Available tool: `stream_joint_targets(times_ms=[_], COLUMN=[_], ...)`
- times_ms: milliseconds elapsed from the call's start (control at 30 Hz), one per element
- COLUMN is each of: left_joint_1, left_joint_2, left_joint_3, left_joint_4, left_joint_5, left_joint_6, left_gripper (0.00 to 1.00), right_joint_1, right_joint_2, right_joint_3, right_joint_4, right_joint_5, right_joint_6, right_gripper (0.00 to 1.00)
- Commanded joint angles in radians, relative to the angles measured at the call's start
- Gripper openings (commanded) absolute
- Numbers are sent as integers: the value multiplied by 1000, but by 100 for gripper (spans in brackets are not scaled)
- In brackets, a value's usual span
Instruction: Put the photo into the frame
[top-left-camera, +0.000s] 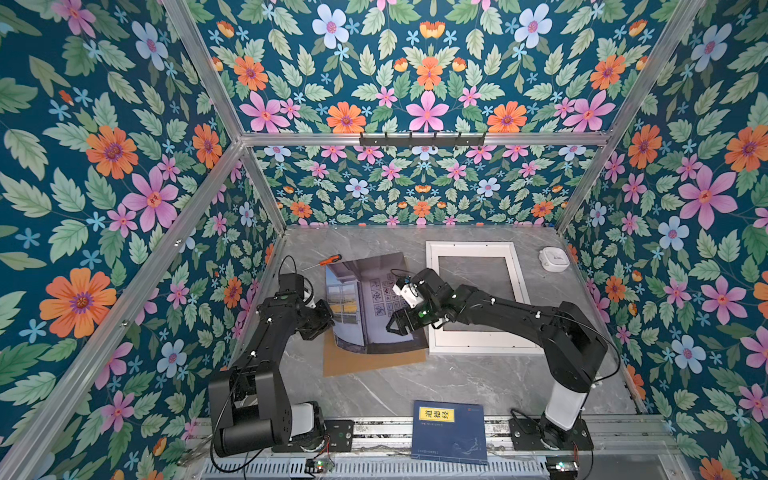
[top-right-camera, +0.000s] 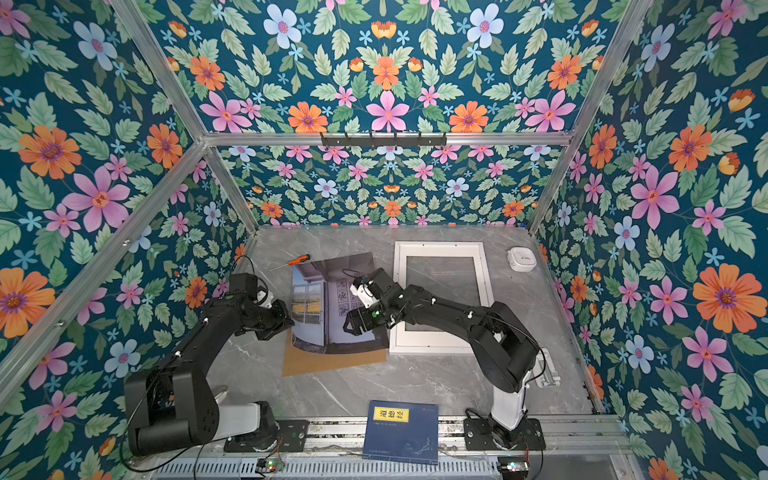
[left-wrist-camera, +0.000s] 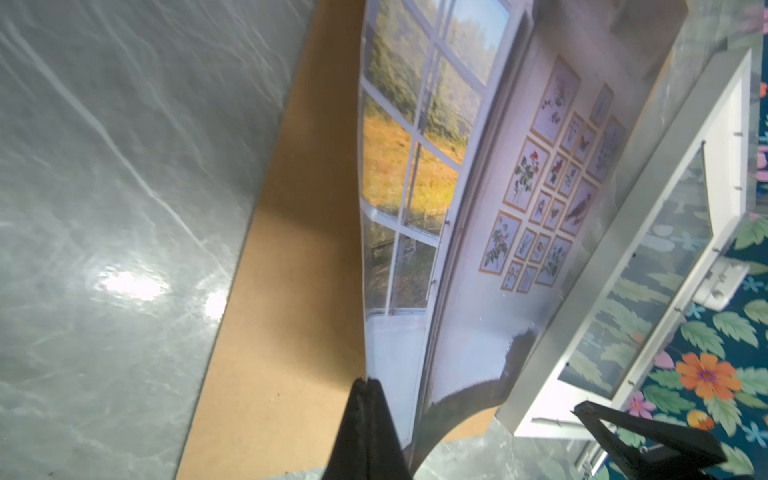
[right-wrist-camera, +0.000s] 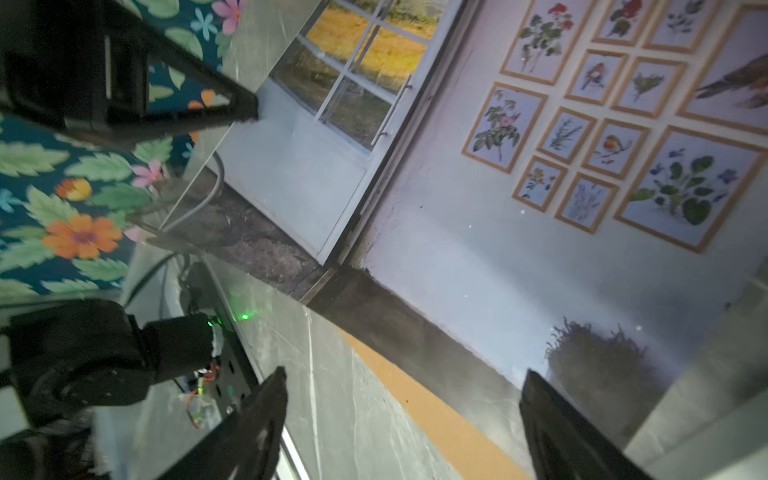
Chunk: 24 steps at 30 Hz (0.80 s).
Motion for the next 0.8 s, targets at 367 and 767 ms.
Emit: stream_joint_targets(times_ms=[367,767], left_joint_1=[0,1], left_joint_2=[-19,-38], left_joint_3=[60,79], left_joint_4=[-90,-109], left_joint_5=[89,110], left_joint_6=[21,15], left_gripper=[0,0], right_joint_1=[326,385], right_joint_2=[-67,53], right_joint_3=[-161,-99], right_joint_4=[287,435], right_joint_5=[539,612], right_joint_6=[-453,-524], right_gripper=[83,71])
